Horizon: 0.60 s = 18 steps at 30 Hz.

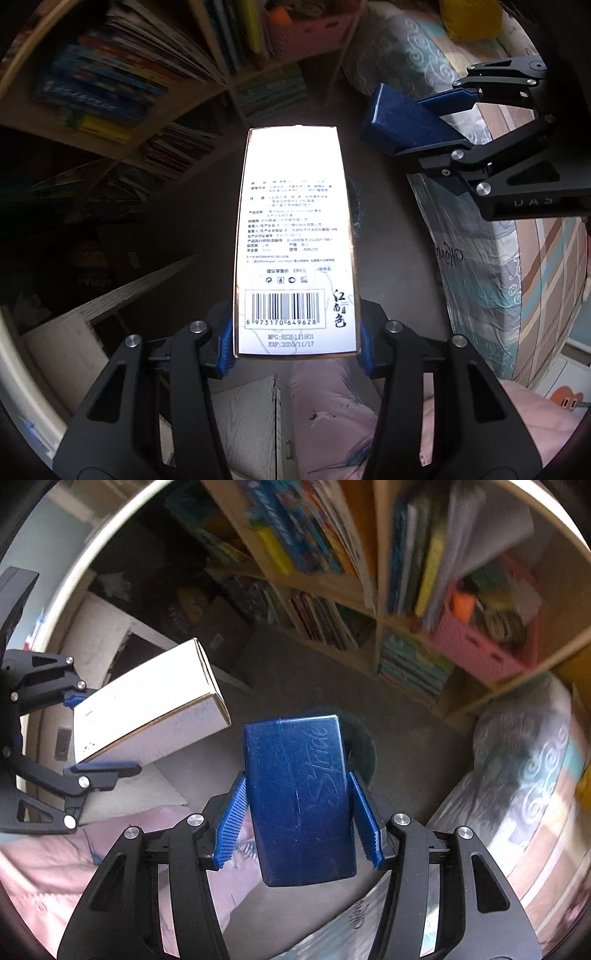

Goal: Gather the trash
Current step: 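Carry the white box and navy box over the teal wastebasket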

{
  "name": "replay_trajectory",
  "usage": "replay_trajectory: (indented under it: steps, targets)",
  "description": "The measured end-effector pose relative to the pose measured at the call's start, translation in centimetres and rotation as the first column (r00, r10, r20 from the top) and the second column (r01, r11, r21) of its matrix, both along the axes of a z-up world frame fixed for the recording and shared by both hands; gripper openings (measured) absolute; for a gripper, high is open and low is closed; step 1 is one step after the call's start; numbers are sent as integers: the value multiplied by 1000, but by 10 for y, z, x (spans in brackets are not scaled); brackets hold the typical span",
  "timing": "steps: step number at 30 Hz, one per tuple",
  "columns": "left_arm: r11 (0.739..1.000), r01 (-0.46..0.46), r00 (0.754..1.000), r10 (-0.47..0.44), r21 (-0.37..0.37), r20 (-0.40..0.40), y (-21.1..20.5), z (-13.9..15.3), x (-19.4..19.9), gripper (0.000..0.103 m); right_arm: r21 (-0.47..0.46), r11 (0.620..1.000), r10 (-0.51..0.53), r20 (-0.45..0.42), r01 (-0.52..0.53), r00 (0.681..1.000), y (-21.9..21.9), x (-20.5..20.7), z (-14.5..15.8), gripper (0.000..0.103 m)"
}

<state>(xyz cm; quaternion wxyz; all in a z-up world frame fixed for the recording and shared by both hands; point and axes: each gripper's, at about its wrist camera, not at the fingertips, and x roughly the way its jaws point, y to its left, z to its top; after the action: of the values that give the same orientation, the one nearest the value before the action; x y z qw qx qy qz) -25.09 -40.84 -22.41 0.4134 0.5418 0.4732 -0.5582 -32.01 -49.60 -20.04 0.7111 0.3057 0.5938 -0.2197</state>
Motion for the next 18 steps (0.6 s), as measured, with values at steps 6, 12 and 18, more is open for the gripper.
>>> replay_trajectory:
  steps: [6,12,18]
  targets:
    - [997,24,1000,-24,73,-2,-11,-42,-11,46,42,997,-67,-13,68,998,-6,-15,-38,55]
    - [990,43,999,-43,136,-4,-18,-78,-21,46,87,989,-117,-22,119,993,-12,-20,-68,55]
    - [985,68,998,-69,158,-4,-24,-98,-26,46,98,982,-158,-26,160,987,-18,-20,-86,55]
